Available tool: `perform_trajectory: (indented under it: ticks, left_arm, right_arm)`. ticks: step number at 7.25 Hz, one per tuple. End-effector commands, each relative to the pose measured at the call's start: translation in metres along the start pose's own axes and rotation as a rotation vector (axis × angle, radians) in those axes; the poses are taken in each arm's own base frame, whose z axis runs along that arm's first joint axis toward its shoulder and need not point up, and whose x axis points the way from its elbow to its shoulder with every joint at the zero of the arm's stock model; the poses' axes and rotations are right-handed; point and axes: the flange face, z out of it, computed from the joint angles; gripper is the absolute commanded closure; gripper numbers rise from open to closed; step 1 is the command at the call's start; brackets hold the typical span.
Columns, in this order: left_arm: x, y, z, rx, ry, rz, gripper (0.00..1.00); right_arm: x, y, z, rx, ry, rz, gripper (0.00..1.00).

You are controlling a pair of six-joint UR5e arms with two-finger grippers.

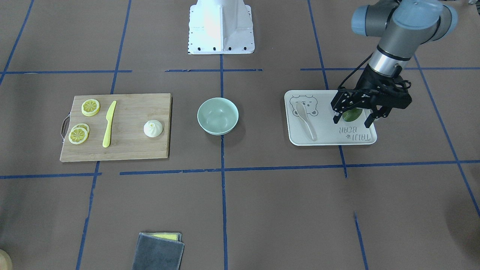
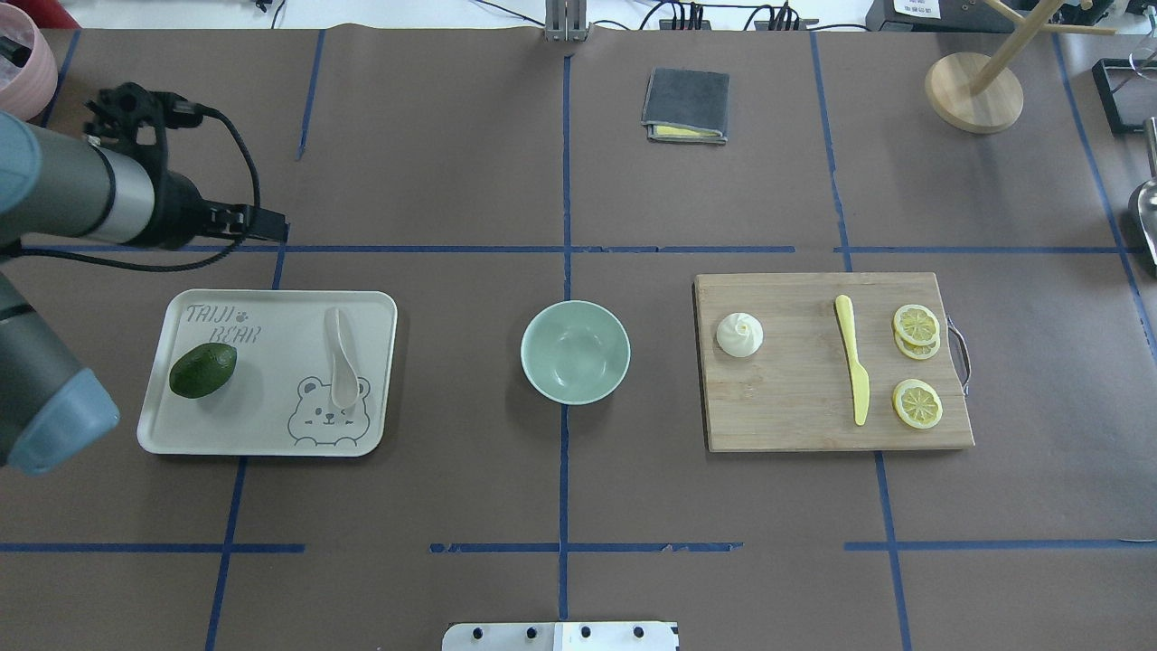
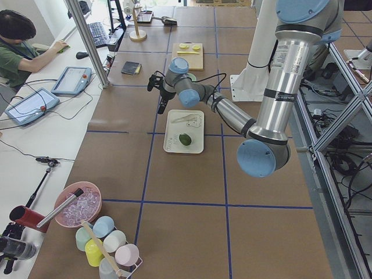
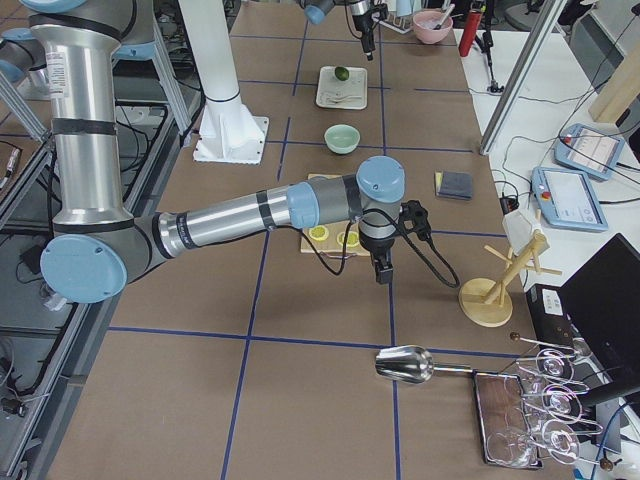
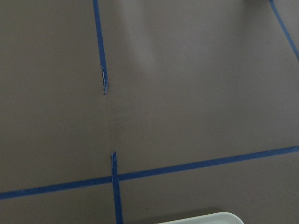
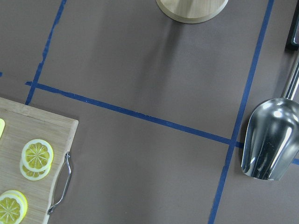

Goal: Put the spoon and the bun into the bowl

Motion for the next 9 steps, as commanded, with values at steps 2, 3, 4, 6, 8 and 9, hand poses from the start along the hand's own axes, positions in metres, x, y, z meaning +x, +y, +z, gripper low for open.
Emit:
perform_trajectory:
  ticks: [2,3,4,6,8,9]
  left_arm:
    - [0.037,0.067,0.066,-0.004,-0.089,-0.233,0.29]
    - [0.05,0.073,0.088,-0.012,-0.107,-0.248,0.37]
    - [0.052,0.072,0.099,-0.015,-0.119,-0.25,0.39]
    - [0.057,0.089,0.111,-0.043,-0.13,-0.23,0.39]
    - [0.06,0.097,0.114,-0.054,-0.129,-0.222,0.41]
    - [0.06,0.096,0.113,-0.052,-0.128,-0.223,0.49]
  right_arm:
    - [0.001,0.001,0.001,-0.002,0.0,0.002,0.0]
    - [0.0,0.001,0.0,0.0,0.0,0.0,0.0]
    - [-0.001,0.001,-0.001,0.0,0.0,-0.002,0.0]
    - [-0.001,0.002,-0.001,0.001,0.0,-0.001,0.0]
    - [0.0,0.002,0.0,-0.002,0.0,0.0,0.0]
    - [0.001,0.003,0.001,-0.003,0.0,0.002,0.0]
